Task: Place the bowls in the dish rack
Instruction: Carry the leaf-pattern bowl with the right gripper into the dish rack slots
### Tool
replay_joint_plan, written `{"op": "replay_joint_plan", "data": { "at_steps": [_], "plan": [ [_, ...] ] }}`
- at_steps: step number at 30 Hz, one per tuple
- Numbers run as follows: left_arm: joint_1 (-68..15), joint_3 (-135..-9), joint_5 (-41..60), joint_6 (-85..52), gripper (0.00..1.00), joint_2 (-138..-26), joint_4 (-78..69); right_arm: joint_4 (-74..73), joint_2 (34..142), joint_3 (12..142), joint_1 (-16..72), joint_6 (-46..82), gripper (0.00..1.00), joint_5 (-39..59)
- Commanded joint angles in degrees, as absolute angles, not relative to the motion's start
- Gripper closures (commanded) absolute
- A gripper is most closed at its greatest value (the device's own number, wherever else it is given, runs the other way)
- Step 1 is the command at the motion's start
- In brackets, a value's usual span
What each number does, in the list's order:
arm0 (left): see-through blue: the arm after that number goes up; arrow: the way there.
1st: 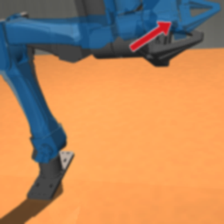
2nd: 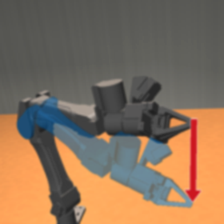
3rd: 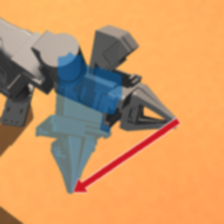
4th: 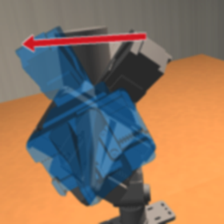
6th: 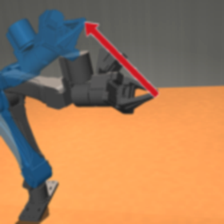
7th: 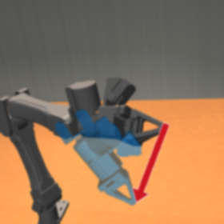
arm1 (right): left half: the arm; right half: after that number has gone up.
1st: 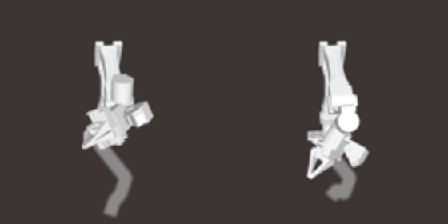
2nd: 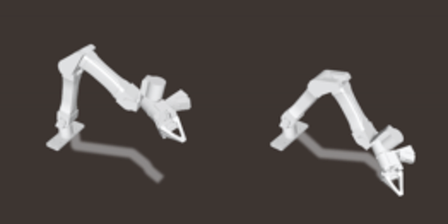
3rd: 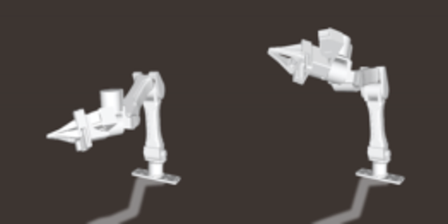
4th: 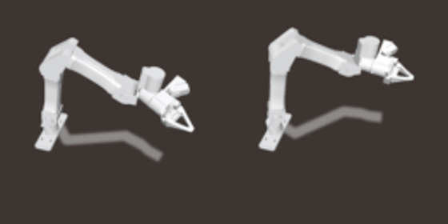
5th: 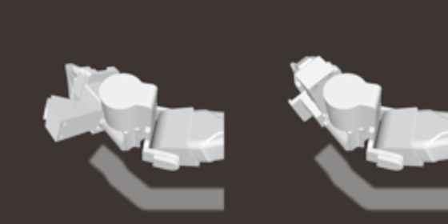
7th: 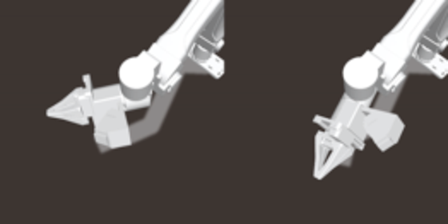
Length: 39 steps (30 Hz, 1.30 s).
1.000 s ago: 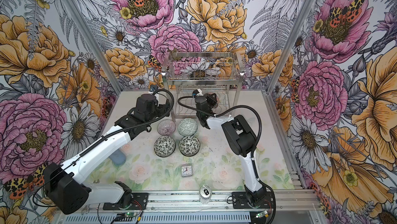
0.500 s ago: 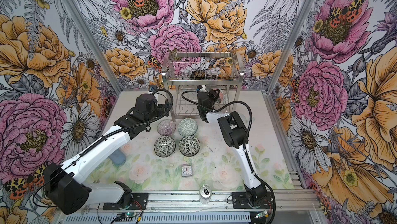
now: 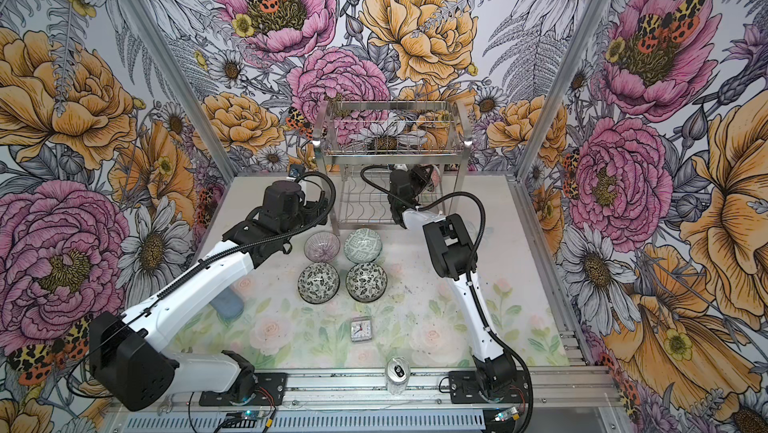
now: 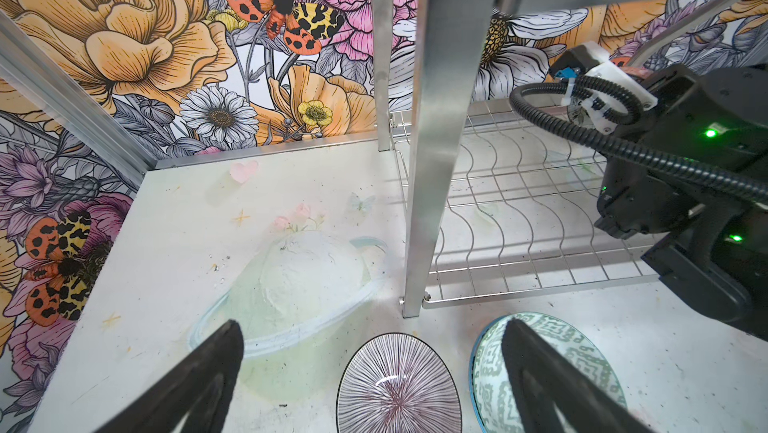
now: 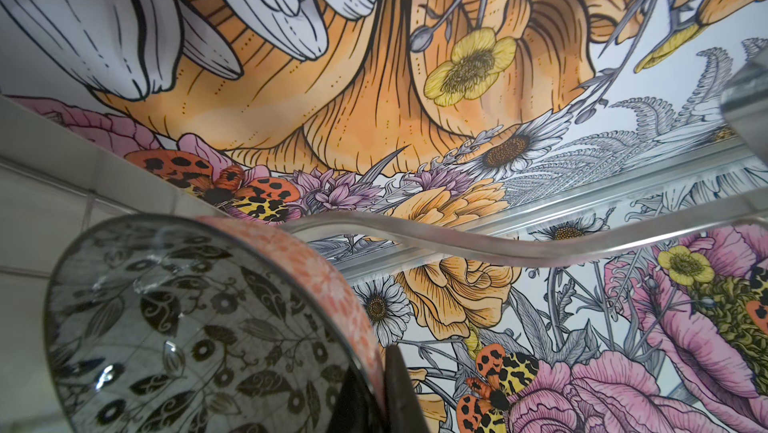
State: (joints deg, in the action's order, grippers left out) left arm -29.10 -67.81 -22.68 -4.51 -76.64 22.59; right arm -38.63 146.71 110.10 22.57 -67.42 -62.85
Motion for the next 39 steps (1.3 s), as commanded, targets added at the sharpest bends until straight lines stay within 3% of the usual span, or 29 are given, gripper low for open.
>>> {"op": "replay_joint_plan", "data": {
  "at_steps": [1, 25, 39],
  "plan": [
    [-28.2, -66.9, -21.5, -5.1, 0.01, -76.6, 21.8, -40.0, 148.4, 112.9, 22.0, -67.8, 1.0, -64.2],
    [-27.1, -66.3, -20.6, -5.7, 0.01, -76.3, 21.7, -35.1, 151.5, 116.0, 21.6, -65.9, 1.0, -64.3],
    [-26.6, -66.7, -19.8, -5.7, 0.01, -77.4, 21.3, -23.5, 147.4, 114.6, 21.8, -53.8, 0.8, -63.5]
  ]
}}
